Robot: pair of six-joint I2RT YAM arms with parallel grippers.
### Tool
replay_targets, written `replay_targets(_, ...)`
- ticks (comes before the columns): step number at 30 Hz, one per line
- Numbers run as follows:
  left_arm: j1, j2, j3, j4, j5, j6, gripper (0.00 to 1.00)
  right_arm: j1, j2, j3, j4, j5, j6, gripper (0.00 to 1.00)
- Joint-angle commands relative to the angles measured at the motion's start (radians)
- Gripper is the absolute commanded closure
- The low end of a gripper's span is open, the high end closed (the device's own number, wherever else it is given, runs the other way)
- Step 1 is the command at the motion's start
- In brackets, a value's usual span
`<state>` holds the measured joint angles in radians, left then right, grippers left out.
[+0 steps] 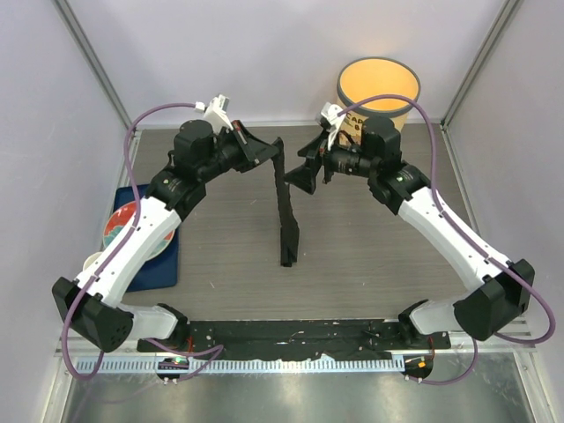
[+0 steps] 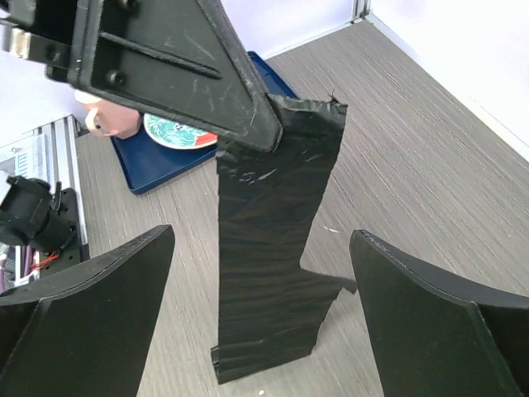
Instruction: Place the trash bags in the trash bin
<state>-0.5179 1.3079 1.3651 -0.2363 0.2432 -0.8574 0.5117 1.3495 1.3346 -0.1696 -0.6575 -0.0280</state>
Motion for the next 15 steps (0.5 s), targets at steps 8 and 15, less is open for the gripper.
replay_targets(8,-0.005,-0.025,0.017,0.065,0.039,-0.025,1.0,0.025,0.102,-0.018,0.327,-0.086,0.01,0.13)
replay_targets(15,-0.004,-0.052,0.006,0.046,0.002,-0.006,1.0,0.027,0.103,0.0,0.289,-0.201,-0.042,0.65)
